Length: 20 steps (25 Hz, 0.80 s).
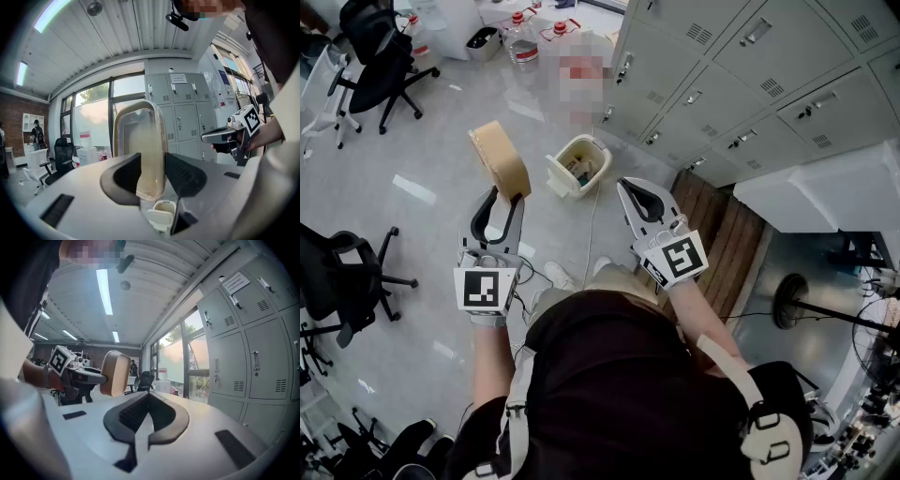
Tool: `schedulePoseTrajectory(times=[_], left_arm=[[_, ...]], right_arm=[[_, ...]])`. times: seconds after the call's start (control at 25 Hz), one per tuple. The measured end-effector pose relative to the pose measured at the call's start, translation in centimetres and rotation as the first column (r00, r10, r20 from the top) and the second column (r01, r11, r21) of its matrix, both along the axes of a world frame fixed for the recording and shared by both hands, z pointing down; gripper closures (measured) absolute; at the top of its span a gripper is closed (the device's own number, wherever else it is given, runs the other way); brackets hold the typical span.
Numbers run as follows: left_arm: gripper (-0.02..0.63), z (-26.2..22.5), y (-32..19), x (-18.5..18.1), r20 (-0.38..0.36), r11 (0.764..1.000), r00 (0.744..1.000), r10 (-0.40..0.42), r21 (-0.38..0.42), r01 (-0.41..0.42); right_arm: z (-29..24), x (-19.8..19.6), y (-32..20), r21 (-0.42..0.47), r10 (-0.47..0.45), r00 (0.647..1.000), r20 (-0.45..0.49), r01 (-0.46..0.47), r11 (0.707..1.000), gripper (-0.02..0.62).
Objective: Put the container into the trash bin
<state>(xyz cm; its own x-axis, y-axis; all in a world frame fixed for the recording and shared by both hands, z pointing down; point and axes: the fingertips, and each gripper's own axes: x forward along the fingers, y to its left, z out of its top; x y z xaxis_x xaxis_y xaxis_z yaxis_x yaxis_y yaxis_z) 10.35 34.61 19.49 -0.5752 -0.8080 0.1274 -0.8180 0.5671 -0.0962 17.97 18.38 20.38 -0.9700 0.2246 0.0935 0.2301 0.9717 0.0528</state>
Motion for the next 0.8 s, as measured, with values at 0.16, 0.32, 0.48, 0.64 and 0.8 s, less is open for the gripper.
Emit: schedulePoseTrajectory(times=[0.16, 0.32, 0.48, 0.64, 0.8], left_arm=[[0.445, -0.6, 2.0, -0.4, 0.028, 1.0, 1.0, 0.011, 0.002, -0.011], [0.445, -0.6, 3.5, -0.9, 0.035, 1.0, 0.999, 0.028, 0.011, -0.028], [0.445, -0.1, 5.3, -1.9, 0.024, 0.999, 0.999, 0.033, 0.03, -0.034], [0.445, 0.9, 7.3, -3.3, 0.017, 0.999, 0.999, 0.031, 0.03, -0.032], [0.445, 1.5, 7.9, -4.6, 0.01, 0.999, 1.0, 0.029, 0.038, -0.029]], right_arm=[[-0.7, -0.5, 2.0, 0.009, 0.006, 1.0, 0.005, -0.006, 1.0, 0.58], [-1.0, -1.2, 4.2, 0.032, 0.002, 1.0, 0.01, -0.002, 0.999, 0.58], [-0.8, -2.3, 5.9, 0.027, 0.015, 1.0, 0.01, -0.015, 1.0, 0.58], [-0.2, -3.5, 7.0, 0.025, 0.039, 0.999, 0.003, -0.039, 0.999, 0.58], [-0.1, -4.7, 7.4, 0.046, 0.046, 0.999, 0.003, -0.046, 0.998, 0.58]])
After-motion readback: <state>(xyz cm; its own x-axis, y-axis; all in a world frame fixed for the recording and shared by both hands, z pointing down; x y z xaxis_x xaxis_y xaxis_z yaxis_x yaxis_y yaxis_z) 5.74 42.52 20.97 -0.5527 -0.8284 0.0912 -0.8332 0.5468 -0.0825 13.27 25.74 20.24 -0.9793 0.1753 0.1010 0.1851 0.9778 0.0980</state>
